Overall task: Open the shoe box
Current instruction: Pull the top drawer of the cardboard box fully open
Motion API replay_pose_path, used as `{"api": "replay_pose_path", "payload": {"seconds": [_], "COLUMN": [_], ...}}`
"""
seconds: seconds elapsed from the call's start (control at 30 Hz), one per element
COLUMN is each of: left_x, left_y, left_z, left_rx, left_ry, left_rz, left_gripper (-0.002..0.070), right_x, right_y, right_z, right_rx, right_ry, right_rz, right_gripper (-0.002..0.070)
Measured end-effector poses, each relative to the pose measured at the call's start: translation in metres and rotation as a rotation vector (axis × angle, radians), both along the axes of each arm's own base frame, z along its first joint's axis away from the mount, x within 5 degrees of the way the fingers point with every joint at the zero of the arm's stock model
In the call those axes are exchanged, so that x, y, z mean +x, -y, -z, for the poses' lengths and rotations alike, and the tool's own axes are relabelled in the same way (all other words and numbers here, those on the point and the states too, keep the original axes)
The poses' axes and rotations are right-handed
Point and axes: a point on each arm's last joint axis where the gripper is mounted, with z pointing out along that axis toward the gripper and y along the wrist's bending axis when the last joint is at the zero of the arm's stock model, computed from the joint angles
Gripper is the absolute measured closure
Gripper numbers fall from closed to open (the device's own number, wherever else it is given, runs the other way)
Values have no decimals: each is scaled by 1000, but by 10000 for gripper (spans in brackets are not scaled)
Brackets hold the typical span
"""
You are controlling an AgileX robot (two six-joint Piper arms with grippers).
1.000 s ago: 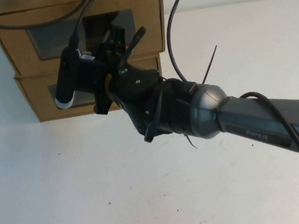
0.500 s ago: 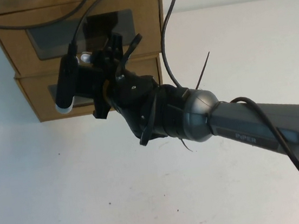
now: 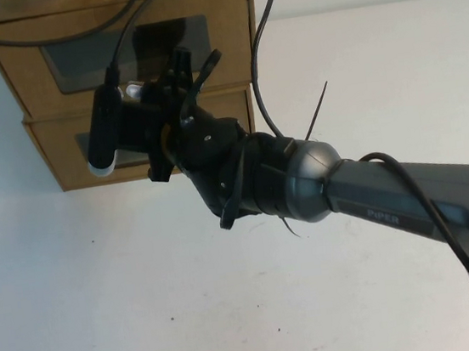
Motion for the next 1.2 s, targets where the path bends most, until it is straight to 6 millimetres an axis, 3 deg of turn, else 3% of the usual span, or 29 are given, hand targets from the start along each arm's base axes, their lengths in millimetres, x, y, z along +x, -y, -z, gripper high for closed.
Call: {"api": "replay_pose_path", "payload": {"seconds": [0.3,0.57,1.0,1.2], "left_x": [0,0,0,0], "left_y": [0,0,1,2], "left_z": [0,0,0,0], "left_rx": [0,3,7,8], "left_ry": [1,1,0,-1], "left_rz": [-1,-2,1,4], "left_gripper": [680,680,680,680], "right_x": [2,1,-16,-33], "right_y": [1,0,-7,1], "right_z": [0,0,2,-2], "right_rx": [-22,-36,-139,-161], "right_ry": [35,48,70,54], "right_rz": [10,13,65,38], "right_gripper": [657,665,670,670]}}
